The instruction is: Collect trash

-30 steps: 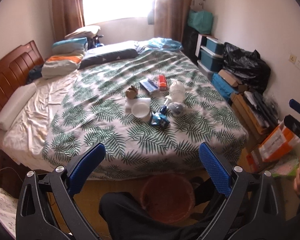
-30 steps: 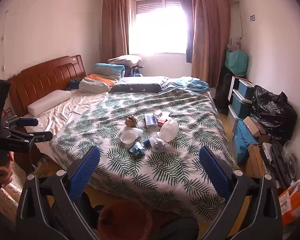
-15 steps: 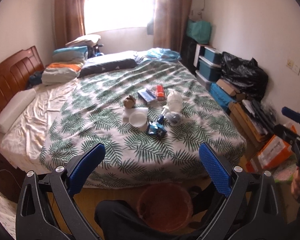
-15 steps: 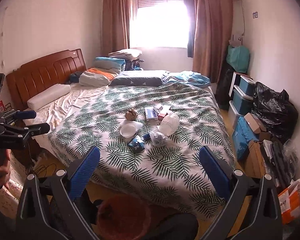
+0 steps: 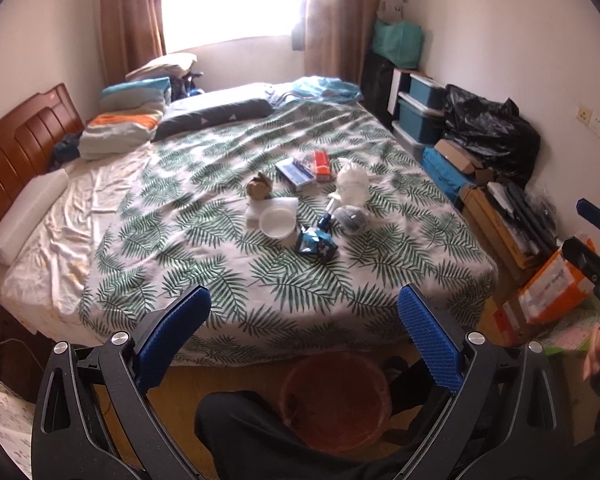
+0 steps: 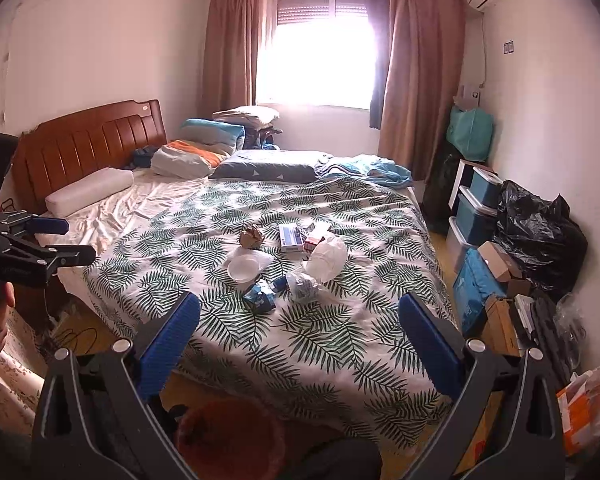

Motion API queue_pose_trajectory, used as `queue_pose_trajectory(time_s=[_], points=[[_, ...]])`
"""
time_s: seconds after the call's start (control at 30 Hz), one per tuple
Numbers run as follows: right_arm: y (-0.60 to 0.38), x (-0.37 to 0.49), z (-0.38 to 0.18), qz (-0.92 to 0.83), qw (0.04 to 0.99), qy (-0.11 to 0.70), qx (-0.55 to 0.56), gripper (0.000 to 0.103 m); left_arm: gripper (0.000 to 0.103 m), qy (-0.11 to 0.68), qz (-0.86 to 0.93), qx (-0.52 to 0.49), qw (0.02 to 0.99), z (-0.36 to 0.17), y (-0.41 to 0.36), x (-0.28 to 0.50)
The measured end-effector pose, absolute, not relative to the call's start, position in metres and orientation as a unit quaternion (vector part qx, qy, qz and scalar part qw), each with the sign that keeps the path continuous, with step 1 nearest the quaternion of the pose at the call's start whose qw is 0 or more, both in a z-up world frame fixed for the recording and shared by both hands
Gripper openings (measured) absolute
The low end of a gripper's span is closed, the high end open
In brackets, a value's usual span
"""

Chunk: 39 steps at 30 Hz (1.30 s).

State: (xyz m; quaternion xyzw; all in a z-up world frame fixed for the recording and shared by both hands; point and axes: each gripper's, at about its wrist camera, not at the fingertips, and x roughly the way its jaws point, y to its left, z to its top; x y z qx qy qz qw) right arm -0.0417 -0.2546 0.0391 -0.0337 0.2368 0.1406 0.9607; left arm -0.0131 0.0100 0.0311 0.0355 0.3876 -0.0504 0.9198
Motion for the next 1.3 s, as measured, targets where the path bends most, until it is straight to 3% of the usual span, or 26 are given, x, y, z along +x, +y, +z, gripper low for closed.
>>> queue_pose_trajectory(time_s=[0.53, 0.97, 1.13, 1.3], points=[[-0.252, 0.042, -0.013, 0.159, 0.953, 0.257, -0.012, 0.098, 0.097, 0.409, -0.068, 0.024, 0.91, -0.033, 0.005, 0.084], [-0.22, 0.181, -0.112, 0.2, 0.928, 0.314, -0.021, 0.098, 0.097, 0.454, -0.068, 0.016, 0.888, -0.14, 0.019, 0.215], [-0.195, 0.215, -0.153, 0.204, 0.92, 0.333, -0.035, 0.084, 0.097, 0.477, -0.068, 0.005, 0.876, -0.185, 0.028, 0.251], [-0.198, 0.255, -0.175, 0.174, 0.925, 0.336, -0.024, 0.084, 0.097, 0.486, -0.065, 0.002, 0.871, -0.215, 0.034, 0.279]])
